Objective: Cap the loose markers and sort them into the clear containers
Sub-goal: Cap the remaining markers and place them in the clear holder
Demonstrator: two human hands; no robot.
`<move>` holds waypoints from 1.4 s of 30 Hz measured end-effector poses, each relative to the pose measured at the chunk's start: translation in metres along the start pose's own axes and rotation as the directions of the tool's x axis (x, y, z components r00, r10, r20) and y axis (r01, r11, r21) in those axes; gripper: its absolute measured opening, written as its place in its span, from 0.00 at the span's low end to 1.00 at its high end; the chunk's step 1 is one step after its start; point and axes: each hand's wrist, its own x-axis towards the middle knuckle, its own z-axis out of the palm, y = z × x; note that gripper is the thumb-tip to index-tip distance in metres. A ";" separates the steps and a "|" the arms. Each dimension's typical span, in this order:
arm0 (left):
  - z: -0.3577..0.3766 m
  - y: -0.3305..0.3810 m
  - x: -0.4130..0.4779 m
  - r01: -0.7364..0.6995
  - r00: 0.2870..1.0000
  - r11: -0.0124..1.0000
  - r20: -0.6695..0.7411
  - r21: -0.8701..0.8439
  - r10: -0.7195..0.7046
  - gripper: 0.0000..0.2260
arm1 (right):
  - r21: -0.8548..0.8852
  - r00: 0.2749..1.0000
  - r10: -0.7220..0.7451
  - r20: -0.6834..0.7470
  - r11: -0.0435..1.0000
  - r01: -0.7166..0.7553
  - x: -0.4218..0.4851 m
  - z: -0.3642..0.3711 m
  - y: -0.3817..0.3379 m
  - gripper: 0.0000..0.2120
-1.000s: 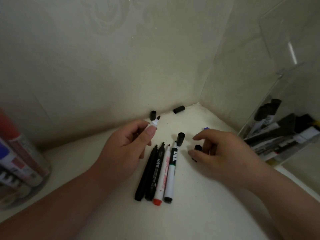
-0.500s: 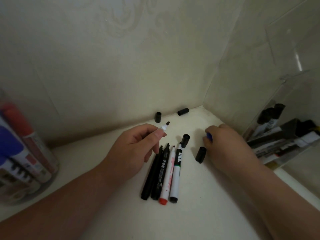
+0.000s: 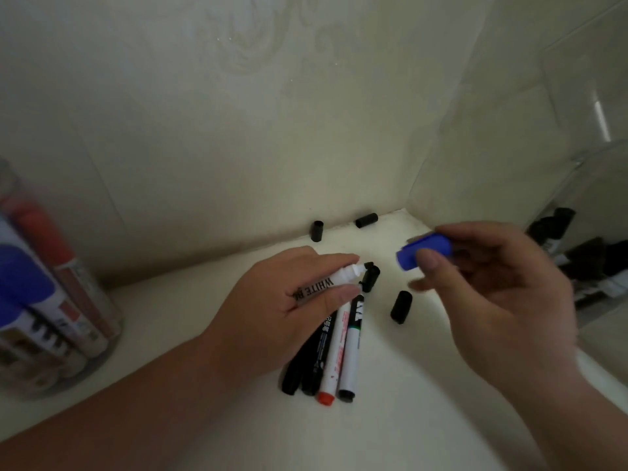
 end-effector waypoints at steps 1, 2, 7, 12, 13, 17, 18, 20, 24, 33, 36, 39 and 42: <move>0.000 0.000 0.000 -0.013 1.000 0.999 -0.007 0.030 0.013 0.15 | 0.074 0.999 0.049 -0.003 0.996 -0.049 -0.003 0.003 -0.002 0.11; 0.000 0.000 -0.001 -0.017 1.000 0.999 -0.010 0.044 0.018 0.16 | 0.117 0.995 0.097 0.008 0.988 -0.098 -0.005 0.006 -0.003 0.10; -0.001 0.002 -0.001 -0.034 0.999 0.998 -0.037 0.057 0.036 0.17 | 0.257 0.985 0.163 0.055 0.951 -0.171 -0.006 0.010 0.001 0.12; -0.003 0.003 -0.001 -0.067 0.998 0.996 -0.017 0.066 0.069 0.17 | 0.281 0.988 0.150 0.026 0.948 -0.152 -0.007 0.012 0.003 0.10; -0.002 0.003 -0.001 -0.085 0.996 0.993 0.000 0.082 0.086 0.18 | 0.290 0.988 0.147 0.050 0.944 -0.155 -0.008 0.013 0.004 0.09; -0.002 0.005 0.000 -0.128 0.991 0.984 0.048 0.128 0.122 0.16 | 0.304 0.989 0.070 0.134 0.946 -0.108 -0.012 0.019 0.009 0.08; -0.002 0.006 0.000 -0.112 0.994 0.988 0.028 0.104 0.110 0.14 | 0.308 0.987 0.059 0.147 0.946 -0.102 -0.011 0.018 0.009 0.09; -0.003 0.007 -0.001 -0.066 0.998 0.997 -0.022 0.031 0.067 0.11 | 0.331 0.980 0.080 0.182 0.933 -0.138 -0.007 0.014 0.010 0.09; -0.003 0.007 -0.002 -0.089 0.996 0.996 -0.021 -0.015 0.088 0.10 | 0.345 0.963 0.137 0.232 0.914 -0.213 -0.006 0.011 0.008 0.07; -0.004 0.007 -0.003 -0.086 0.996 0.995 0.006 -0.052 0.087 0.16 | 0.340 0.946 0.255 0.202 0.887 -0.312 -0.003 0.021 -0.001 0.10; -0.005 0.007 -0.004 -0.068 0.997 0.996 0.027 -0.052 0.069 0.15 | 0.343 0.938 0.285 0.198 0.876 -0.339 -0.004 0.021 -0.002 0.07; -0.005 0.008 -0.003 -0.035 0.997 0.997 0.061 -0.074 0.040 0.13 | 0.320 0.928 0.299 0.222 0.877 -0.359 -0.005 0.019 0.000 0.05; -0.003 0.008 -0.002 0.016 0.998 0.990 0.063 -0.138 -0.007 0.08 | 0.247 0.929 0.284 0.237 0.907 -0.341 -0.002 0.017 -0.005 0.10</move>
